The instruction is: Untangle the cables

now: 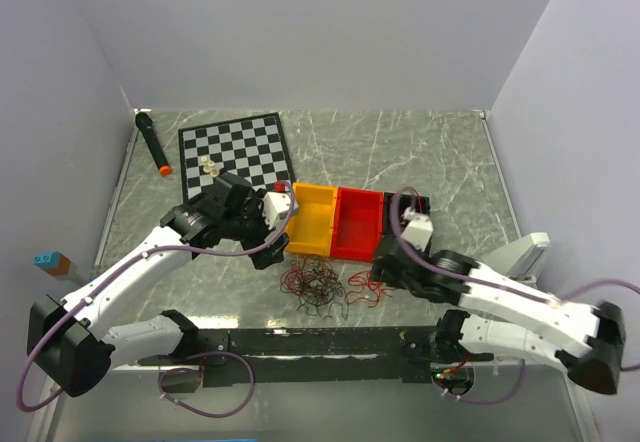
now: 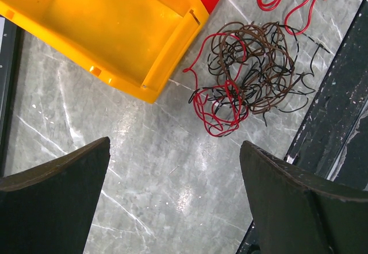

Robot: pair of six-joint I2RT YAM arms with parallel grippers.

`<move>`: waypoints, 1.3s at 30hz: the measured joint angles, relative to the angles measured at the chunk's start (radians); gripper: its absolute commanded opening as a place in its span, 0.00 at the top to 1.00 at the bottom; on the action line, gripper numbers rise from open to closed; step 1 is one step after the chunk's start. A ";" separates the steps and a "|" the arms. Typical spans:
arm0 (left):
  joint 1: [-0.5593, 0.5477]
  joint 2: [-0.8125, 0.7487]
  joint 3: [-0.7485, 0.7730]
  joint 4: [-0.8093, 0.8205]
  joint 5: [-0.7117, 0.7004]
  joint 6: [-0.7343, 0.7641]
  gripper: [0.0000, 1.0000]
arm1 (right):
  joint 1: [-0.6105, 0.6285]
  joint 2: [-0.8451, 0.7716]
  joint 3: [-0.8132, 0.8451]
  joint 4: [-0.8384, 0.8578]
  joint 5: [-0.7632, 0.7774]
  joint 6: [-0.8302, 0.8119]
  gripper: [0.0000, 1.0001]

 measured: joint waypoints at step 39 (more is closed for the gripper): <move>0.001 0.000 0.000 0.003 -0.014 0.000 0.01 | -0.023 -0.090 -0.025 0.085 0.003 -0.011 1.00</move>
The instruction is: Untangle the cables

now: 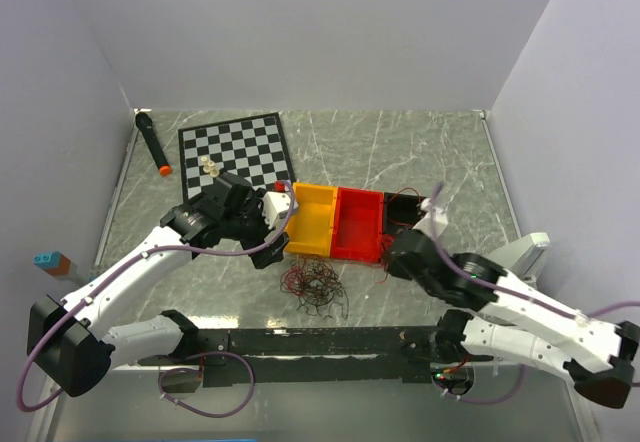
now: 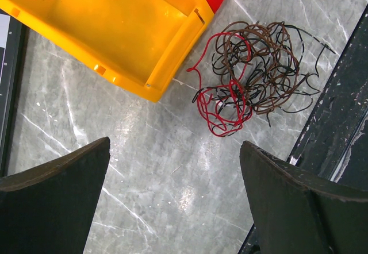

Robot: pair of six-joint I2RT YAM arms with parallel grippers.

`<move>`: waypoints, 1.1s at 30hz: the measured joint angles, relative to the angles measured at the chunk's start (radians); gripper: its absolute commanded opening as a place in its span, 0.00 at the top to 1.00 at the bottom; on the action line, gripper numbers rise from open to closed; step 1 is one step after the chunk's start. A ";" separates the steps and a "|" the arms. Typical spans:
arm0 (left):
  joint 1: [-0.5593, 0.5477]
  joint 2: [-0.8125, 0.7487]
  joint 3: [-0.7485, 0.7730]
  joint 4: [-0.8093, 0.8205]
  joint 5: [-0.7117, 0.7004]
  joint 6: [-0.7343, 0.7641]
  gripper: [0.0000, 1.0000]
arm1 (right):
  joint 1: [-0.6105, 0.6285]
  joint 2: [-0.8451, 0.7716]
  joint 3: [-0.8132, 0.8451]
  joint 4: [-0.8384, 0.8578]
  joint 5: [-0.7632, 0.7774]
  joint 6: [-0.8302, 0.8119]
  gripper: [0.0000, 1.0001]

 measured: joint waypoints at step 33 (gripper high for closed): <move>0.002 -0.108 0.041 -0.049 0.006 0.058 0.03 | -0.567 0.493 0.200 0.154 0.011 -0.319 0.78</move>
